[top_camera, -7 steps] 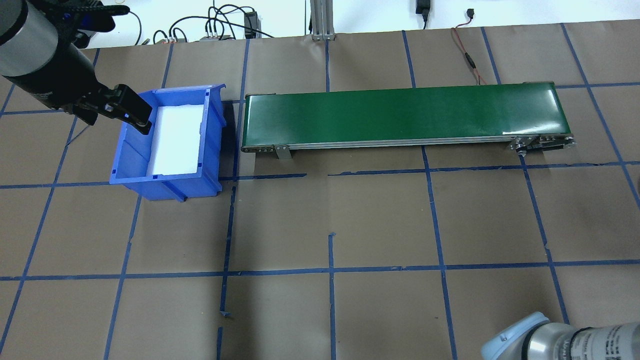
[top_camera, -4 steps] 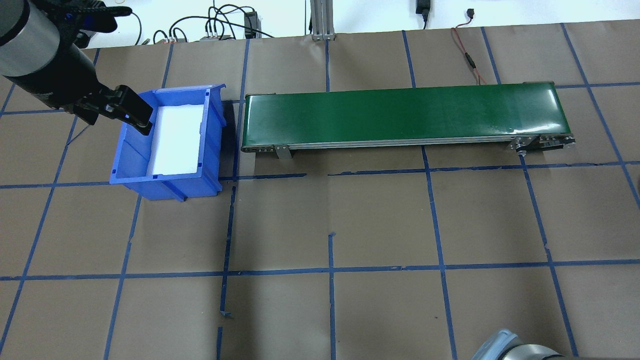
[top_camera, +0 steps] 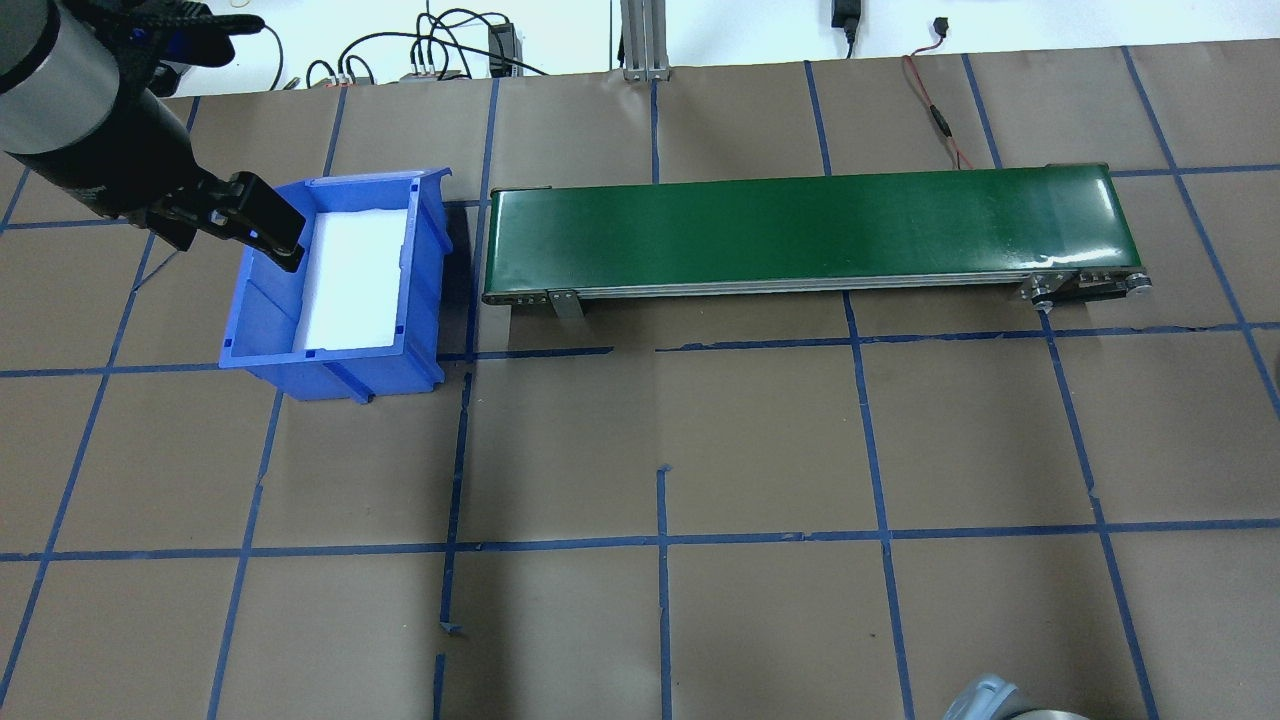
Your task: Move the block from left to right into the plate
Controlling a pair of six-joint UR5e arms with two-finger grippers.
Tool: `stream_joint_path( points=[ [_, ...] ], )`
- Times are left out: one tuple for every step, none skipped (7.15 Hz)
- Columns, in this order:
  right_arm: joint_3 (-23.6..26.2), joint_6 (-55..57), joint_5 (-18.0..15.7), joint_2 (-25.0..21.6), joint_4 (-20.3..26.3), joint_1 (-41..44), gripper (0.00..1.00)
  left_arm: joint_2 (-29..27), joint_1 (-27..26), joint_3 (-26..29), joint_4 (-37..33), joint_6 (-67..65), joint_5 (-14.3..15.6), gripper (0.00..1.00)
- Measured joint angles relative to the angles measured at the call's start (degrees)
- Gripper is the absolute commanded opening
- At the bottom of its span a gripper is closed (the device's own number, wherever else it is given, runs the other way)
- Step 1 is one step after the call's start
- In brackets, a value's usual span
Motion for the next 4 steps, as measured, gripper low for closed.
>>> stream_joint_path(
  points=[
    [0.09, 0.14, 0.23, -0.21, 0.25, 0.50, 1.00, 0.00, 0.03, 0.00, 0.00, 0.02, 0.04, 1.00],
    [0.03, 0.23, 0.69, -0.47, 0.67, 2.32, 1.00, 0.00, 0.06, -0.02, 0.00, 0.03, 0.04, 1.00],
    [-0.12, 0.26, 1.23, -0.77, 1.39, 6.74, 1.00, 0.00, 0.07, -0.02, 0.02, 0.03, 0.00, 1.00],
    [-0.05, 0.53, 1.45, -1.10, 1.74, 13.89, 1.00, 0.00, 0.08, 0.07, 0.08, 0.03, -0.03, 1.00]
  ],
)
